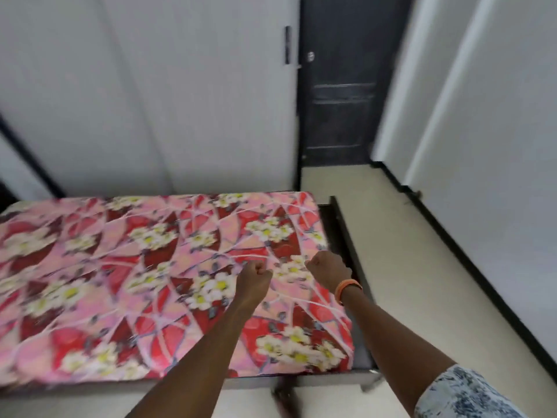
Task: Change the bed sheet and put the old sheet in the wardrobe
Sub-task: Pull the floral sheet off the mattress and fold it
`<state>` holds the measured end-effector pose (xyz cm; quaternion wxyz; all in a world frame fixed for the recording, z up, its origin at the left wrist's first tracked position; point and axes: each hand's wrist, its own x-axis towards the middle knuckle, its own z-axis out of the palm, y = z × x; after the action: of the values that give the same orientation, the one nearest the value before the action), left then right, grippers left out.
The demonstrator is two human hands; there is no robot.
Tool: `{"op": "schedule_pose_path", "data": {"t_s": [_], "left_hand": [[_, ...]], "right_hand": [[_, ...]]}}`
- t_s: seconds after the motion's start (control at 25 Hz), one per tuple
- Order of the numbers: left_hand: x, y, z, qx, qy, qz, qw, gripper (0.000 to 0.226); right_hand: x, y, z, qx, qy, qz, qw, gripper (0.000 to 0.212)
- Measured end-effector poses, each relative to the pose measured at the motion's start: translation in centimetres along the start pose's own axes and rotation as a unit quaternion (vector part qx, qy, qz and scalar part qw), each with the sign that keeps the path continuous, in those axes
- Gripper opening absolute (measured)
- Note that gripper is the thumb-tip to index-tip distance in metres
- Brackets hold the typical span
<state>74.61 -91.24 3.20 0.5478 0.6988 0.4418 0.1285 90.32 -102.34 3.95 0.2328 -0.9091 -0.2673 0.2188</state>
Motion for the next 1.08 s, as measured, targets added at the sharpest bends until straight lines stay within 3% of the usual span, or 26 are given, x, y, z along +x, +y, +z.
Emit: {"op": "schedule_pose_path", "data": {"t_s": [0.08, 0.16, 0.32, 0.52, 0.6, 0.76, 1.08], "left_hand": [[1.7, -2.8, -6.9, -0.012, 0.072, -0.051, 0.996, 0.009], [3.4, -4.9, -12.6, -0.036, 0.124, -0.084, 0.988, 0.010], [6.4, -8.8, -24.0, -0.060, 0.251, -0.151, 0.954, 0.044], [6.6, -12.4, -35.9, -0.083, 0.366, -0.182, 0.909, 0.022], [6.7, -14.9, -40.2, -0.099, 0.391, -0.196, 0.894, 0.018], [6.9, -20.7, -48.7, -0.126, 0.430, -0.222, 0.866, 0.033], [4.7, -33.1, -70.8, -0.179, 0.473, -0.279, 0.817, 0.013]], "right_hand": [[2.4, -6.8, 4.4, -0.001, -0.045, -0.058, 0.997, 0.023], [4.8, -12.6, 8.4, 0.010, -0.084, -0.116, 0.990, 0.033], [8.9, -26.1, 16.8, -0.016, -0.190, -0.214, 0.958, 0.028], [9.2, -40.0, 25.5, -0.010, -0.268, -0.307, 0.913, 0.026], [8.4, -45.0, 29.1, -0.023, -0.286, -0.338, 0.896, 0.026], [6.4, -54.0, 38.2, -0.056, -0.307, -0.367, 0.877, 0.027], [-4.0, -71.9, 57.9, -0.102, -0.340, -0.406, 0.842, 0.017]]}}
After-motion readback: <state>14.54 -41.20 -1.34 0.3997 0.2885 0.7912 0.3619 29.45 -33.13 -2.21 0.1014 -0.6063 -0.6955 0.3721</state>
